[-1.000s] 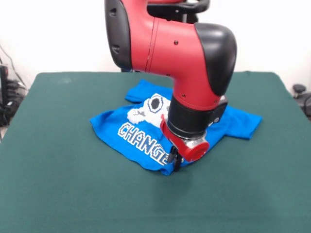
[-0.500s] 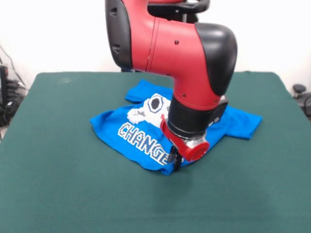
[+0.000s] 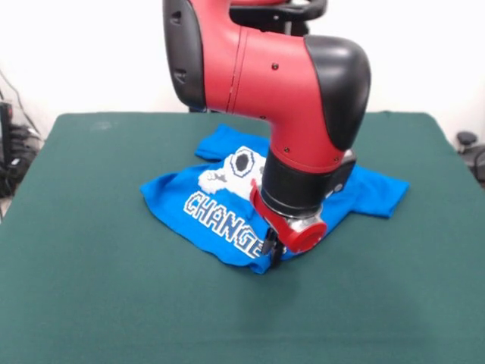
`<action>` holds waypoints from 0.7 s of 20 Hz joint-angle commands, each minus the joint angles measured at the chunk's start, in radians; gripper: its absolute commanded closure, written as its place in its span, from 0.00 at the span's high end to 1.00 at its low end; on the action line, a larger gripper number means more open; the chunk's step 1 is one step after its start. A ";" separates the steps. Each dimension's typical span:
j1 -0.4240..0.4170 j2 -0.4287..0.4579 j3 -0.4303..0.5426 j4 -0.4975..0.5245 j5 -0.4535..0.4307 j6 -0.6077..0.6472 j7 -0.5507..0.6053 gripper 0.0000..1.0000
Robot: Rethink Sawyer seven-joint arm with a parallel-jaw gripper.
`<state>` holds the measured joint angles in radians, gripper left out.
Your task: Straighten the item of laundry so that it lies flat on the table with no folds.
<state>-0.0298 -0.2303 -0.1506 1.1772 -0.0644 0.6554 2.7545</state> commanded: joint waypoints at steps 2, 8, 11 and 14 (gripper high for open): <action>0.024 0.062 0.089 -0.113 0.057 0.175 0.043 0.00; 0.022 0.077 0.086 -0.208 0.059 0.314 0.042 0.00; 0.021 0.081 0.090 -0.236 0.060 0.344 0.048 0.00; 0.020 0.113 0.094 -0.274 0.053 0.341 0.053 0.00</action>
<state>-0.0299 -0.2173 -0.1507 0.9817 -0.0611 0.9140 2.7545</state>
